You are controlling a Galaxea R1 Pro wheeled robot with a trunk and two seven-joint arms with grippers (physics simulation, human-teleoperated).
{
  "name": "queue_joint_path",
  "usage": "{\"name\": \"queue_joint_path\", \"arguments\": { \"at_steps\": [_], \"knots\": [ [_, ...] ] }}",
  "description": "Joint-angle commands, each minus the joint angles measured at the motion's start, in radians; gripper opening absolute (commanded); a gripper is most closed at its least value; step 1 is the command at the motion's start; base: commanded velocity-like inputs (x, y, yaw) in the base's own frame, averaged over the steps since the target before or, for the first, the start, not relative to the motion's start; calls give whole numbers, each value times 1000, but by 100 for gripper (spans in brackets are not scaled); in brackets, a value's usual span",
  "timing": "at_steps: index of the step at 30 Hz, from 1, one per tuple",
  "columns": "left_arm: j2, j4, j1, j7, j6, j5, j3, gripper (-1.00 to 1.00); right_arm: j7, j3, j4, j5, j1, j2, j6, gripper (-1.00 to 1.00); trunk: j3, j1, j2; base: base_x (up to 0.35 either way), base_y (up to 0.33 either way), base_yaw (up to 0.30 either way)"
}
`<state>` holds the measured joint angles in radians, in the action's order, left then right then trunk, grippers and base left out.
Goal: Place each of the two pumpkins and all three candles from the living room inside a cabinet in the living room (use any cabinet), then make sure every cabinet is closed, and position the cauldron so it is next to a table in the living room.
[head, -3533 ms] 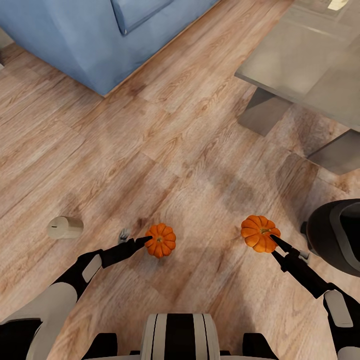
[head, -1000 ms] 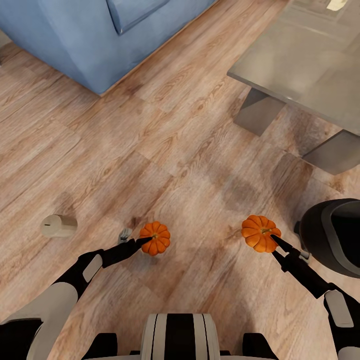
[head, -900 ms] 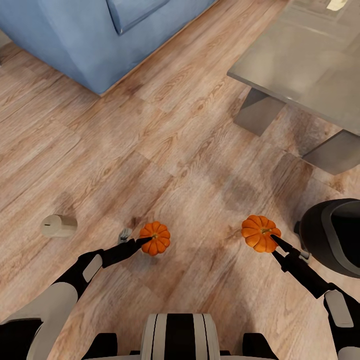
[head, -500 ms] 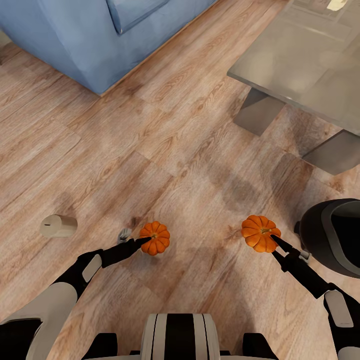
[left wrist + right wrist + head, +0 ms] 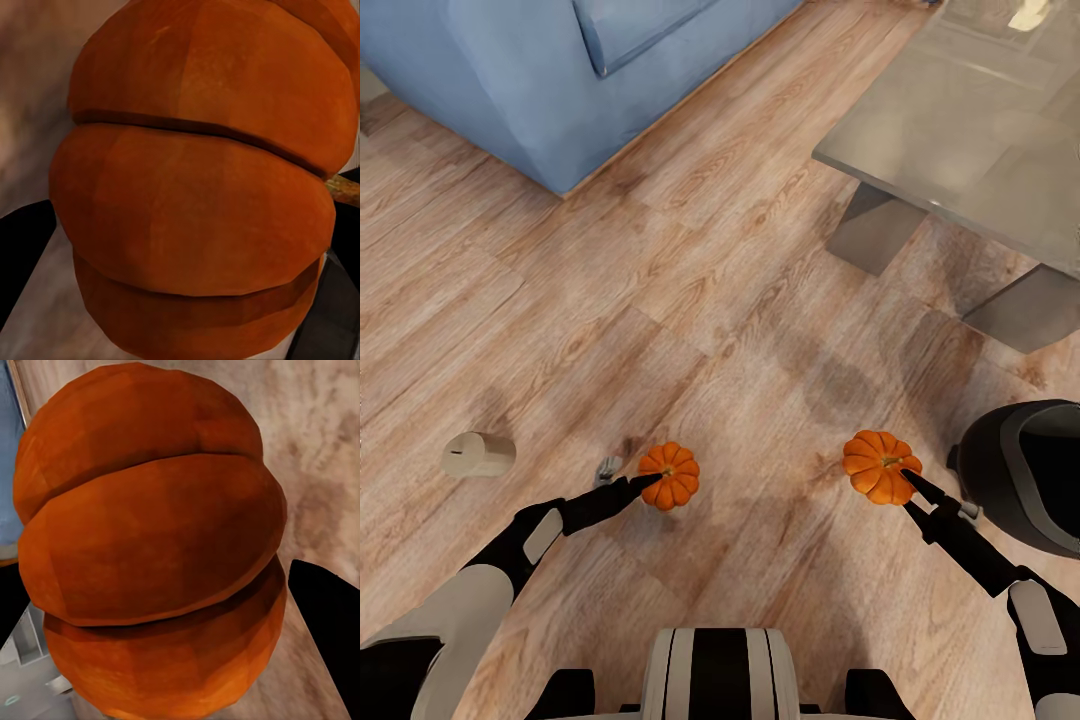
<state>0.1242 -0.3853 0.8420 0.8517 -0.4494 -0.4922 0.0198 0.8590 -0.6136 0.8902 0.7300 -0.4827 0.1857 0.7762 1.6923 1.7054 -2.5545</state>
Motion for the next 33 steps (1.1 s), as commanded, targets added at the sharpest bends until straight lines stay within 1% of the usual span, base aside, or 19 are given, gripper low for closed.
{"name": "queue_joint_path", "arguments": {
  "at_steps": [1,13,20,21,24,25,29,33],
  "knots": [
    [0,0,0,3,-8,-2,2,-100,2,-1,0,0,0,0,5,-100,0,0,0,0,0,0],
    [0,-1,0,18,-7,-2,2,-100,2,-1,0,0,0,0,5,-100,0,0,0,0,0,0],
    [0,-2,0,24,-10,-3,2,-100,2,-1,0,0,0,0,5,-100,-27,-3,1,0,0,0],
    [0,-2,0,31,-10,-3,2,-100,2,-1,0,0,0,0,5,-100,-31,-4,2,0,0,0],
    [0,-1,0,89,-17,-2,2,-100,2,0,0,0,0,0,5,-100,-42,-5,2,0,0,0],
    [1,-1,0,97,-19,-2,2,-100,2,0,0,0,0,0,5,-100,-46,-5,3,0,0,0],
    [2,-2,0,124,-33,-3,2,-100,2,0,0,0,0,1,5,-100,-62,-7,4,0,0,0],
    [2,-4,0,132,-52,-3,2,-100,2,1,0,0,0,2,9,-100,-77,-9,5,0,0,0]
  ]
}}
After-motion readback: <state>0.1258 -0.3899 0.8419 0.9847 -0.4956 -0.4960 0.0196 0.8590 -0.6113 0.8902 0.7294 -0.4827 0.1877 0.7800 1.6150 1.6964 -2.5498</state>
